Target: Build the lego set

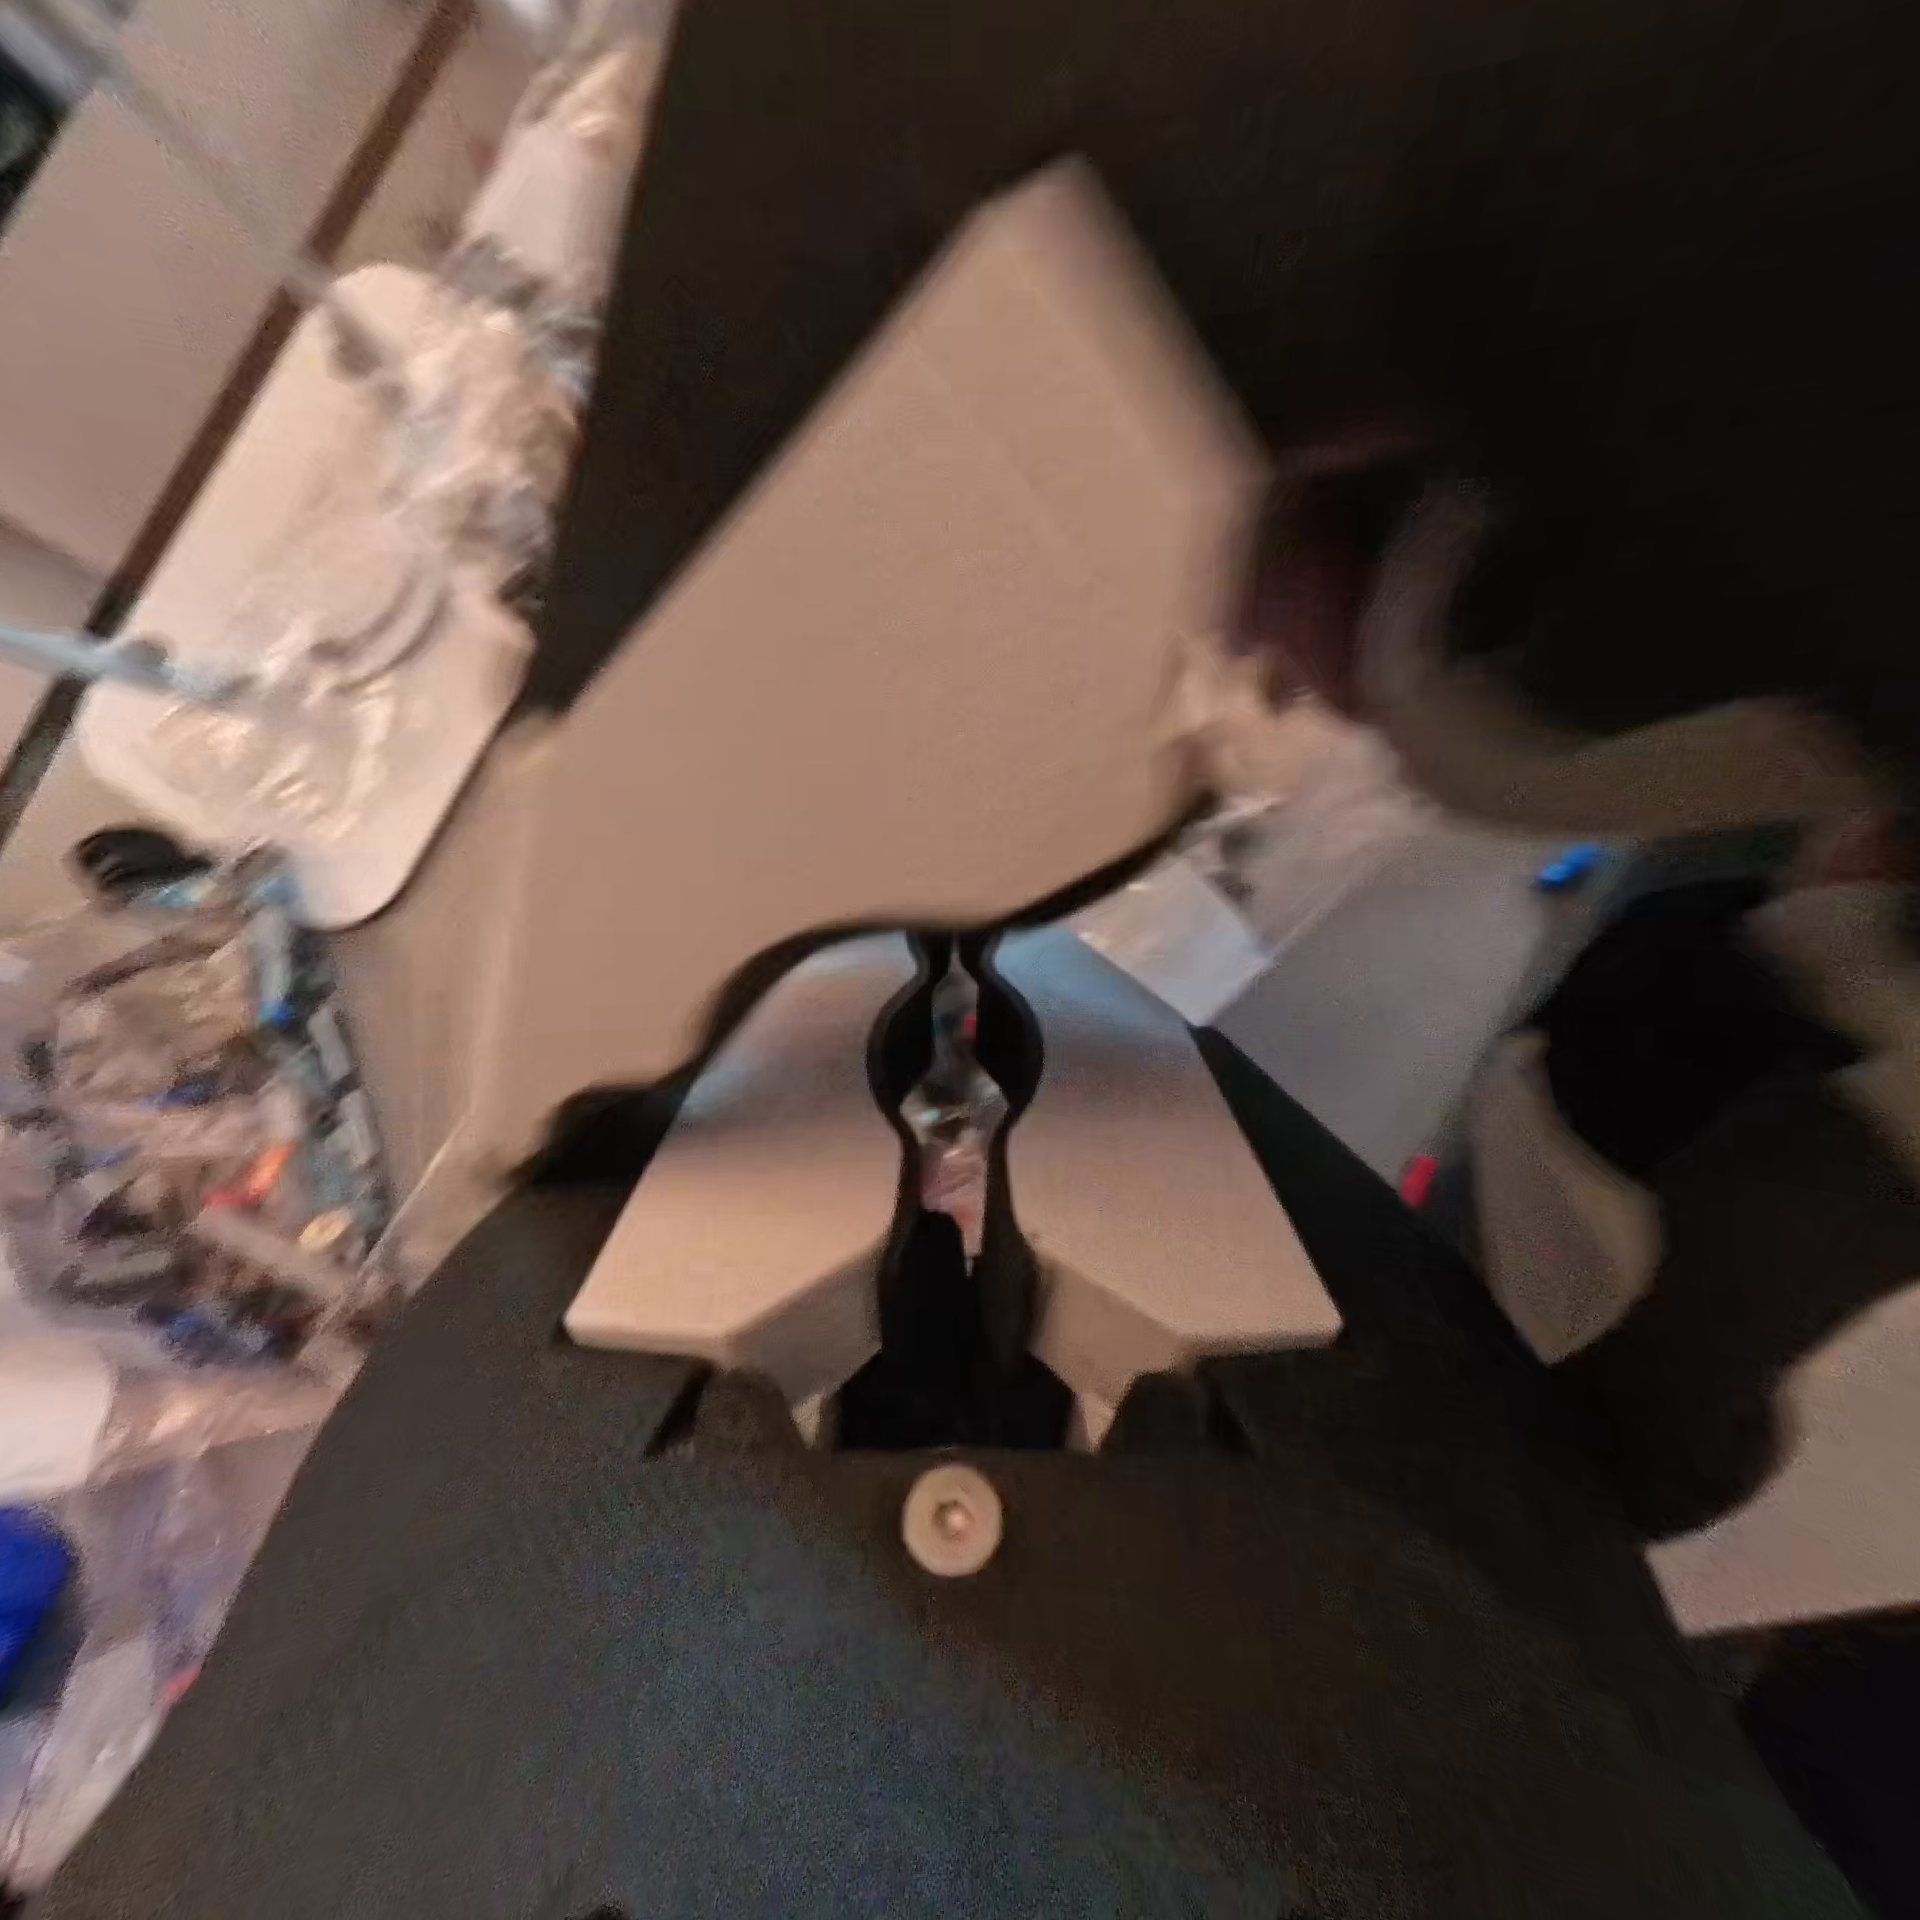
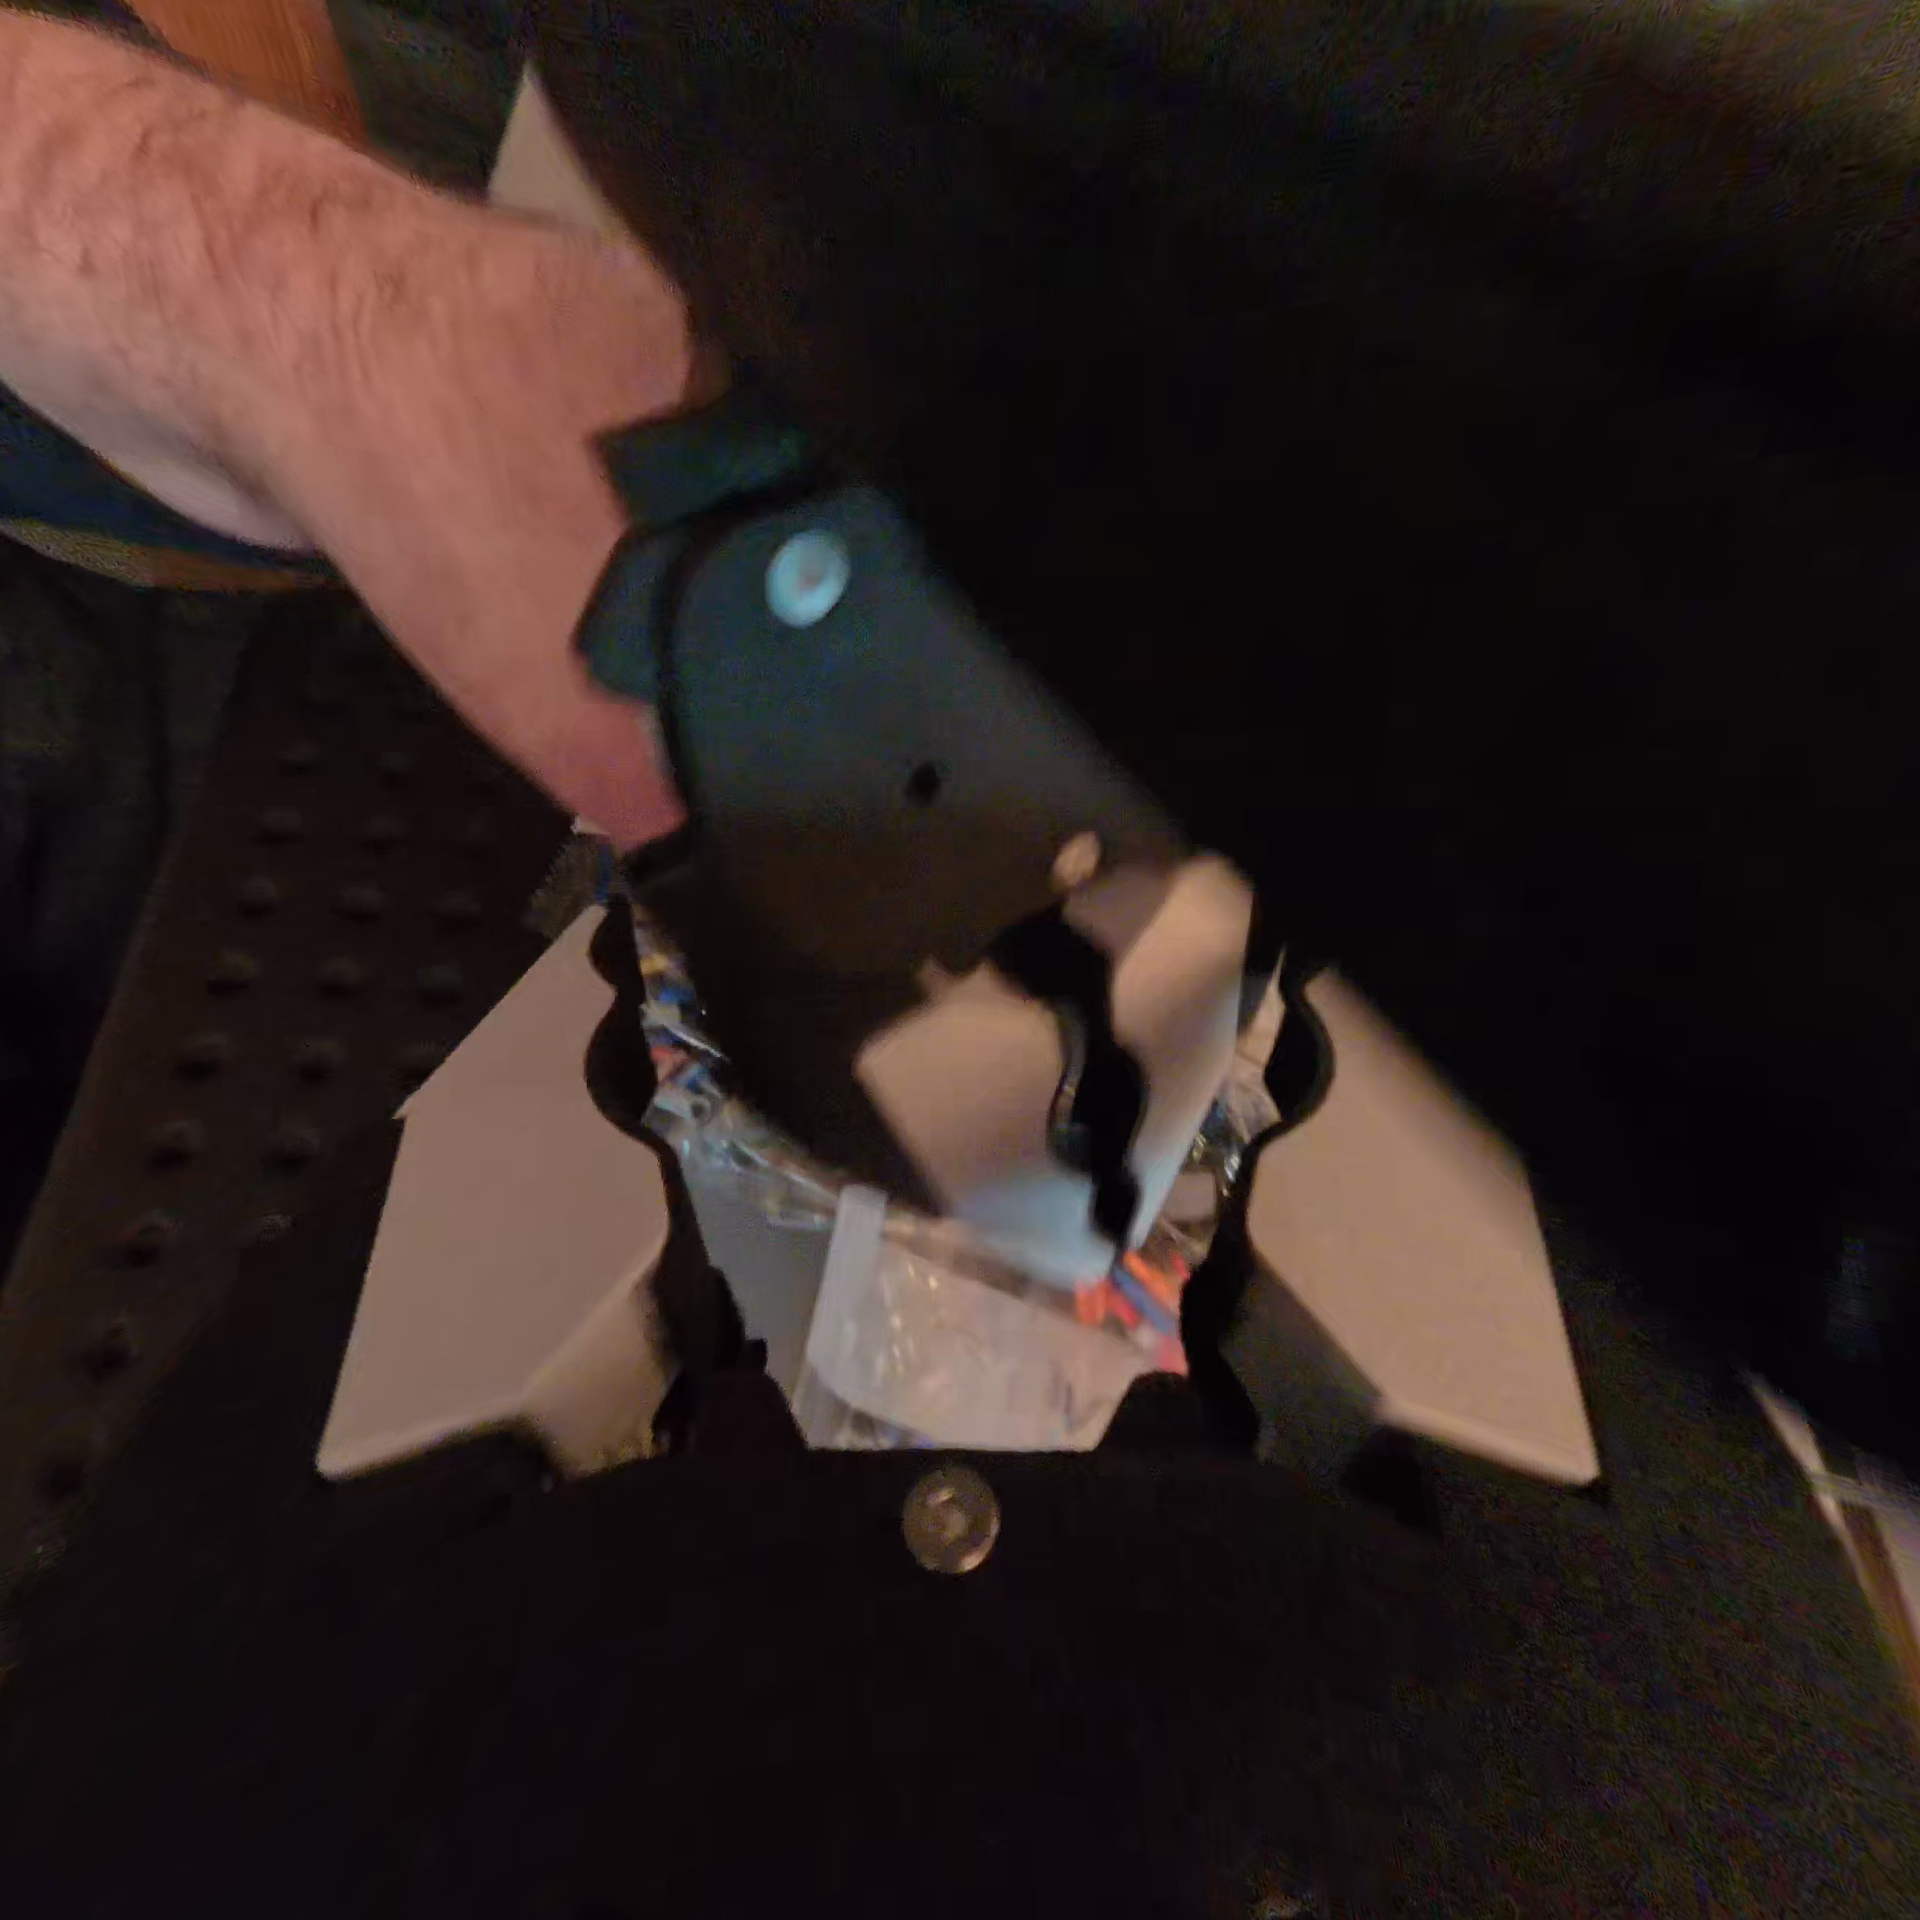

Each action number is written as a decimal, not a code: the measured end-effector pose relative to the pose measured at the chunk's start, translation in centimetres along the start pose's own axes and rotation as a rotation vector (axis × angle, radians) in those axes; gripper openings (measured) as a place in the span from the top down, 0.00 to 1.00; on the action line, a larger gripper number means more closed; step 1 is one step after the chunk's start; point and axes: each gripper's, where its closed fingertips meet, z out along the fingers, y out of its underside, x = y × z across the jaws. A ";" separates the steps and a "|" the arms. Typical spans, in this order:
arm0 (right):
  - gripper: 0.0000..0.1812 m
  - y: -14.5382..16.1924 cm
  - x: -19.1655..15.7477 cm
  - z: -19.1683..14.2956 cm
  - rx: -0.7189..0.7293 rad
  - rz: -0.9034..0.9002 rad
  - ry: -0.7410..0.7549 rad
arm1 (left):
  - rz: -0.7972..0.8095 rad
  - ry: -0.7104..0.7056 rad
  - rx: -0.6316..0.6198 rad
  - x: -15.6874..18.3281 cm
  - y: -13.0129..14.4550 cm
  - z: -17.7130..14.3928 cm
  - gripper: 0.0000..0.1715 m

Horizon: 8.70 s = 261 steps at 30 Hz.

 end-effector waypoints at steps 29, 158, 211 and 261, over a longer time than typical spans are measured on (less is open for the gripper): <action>0.81 -3.7 3.8 -3.5 0.188 -0.076 0.439 | -0.218 -0.305 -0.238 -7.9 2.7 0.8 0.85; 0.92 6.3 14.7 -21.2 0.621 0.492 0.550 | 0.007 0.058 0.539 -5.3 -1.8 -6.6 1.00; 1.00 9.3 13.8 -30.1 0.338 0.424 0.374 | -0.089 0.304 0.934 -4.2 -11.8 -4.5 0.84; 0.73 37.6 19.6 -22.3 -0.772 0.891 0.351 | -0.034 0.230 0.670 -3.7 -10.3 1.8 0.83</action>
